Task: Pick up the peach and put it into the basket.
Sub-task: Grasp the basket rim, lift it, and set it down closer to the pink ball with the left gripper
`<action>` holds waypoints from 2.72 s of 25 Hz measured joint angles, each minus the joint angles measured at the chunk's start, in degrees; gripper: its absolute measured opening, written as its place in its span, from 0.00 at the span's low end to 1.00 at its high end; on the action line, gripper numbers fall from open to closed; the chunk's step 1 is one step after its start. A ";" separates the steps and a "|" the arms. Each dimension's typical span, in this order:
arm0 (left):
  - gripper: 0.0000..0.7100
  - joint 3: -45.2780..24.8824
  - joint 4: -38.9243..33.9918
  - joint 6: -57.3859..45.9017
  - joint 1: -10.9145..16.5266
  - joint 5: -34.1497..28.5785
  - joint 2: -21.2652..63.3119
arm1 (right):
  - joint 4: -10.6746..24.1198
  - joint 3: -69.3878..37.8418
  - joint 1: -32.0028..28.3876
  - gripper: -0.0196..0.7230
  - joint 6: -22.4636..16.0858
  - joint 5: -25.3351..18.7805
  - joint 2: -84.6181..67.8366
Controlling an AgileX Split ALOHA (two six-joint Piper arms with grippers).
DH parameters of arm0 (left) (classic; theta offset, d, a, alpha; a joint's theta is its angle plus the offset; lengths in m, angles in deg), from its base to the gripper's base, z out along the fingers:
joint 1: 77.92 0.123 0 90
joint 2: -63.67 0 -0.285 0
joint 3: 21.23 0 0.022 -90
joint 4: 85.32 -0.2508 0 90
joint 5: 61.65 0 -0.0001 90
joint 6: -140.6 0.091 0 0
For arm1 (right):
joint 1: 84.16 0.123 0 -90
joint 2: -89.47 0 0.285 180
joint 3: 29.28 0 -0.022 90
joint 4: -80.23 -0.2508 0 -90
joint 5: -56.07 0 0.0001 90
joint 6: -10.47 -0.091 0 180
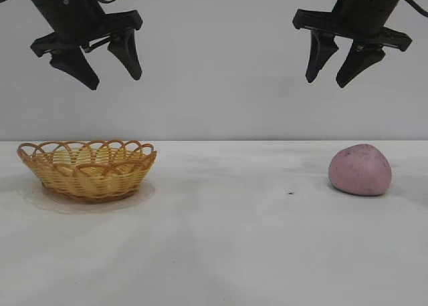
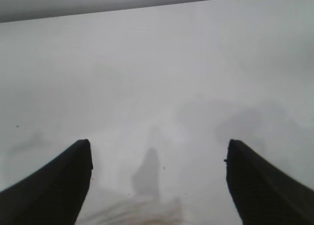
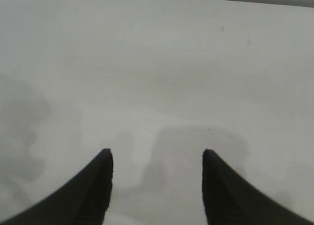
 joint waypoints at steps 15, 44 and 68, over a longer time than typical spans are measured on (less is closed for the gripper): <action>0.71 3.96 -11.55 0.00 0.00 -15.10 -0.07 | 0.00 0.00 -0.23 0.51 0.00 -0.91 0.00; 0.71 16.32 -31.57 2.80 -0.04 -40.26 -13.60 | 0.00 0.00 -0.23 0.51 0.00 -1.74 0.00; 0.11 25.24 -29.26 3.57 -0.17 -46.76 -19.73 | 0.00 0.00 -0.23 0.51 0.22 -1.87 0.00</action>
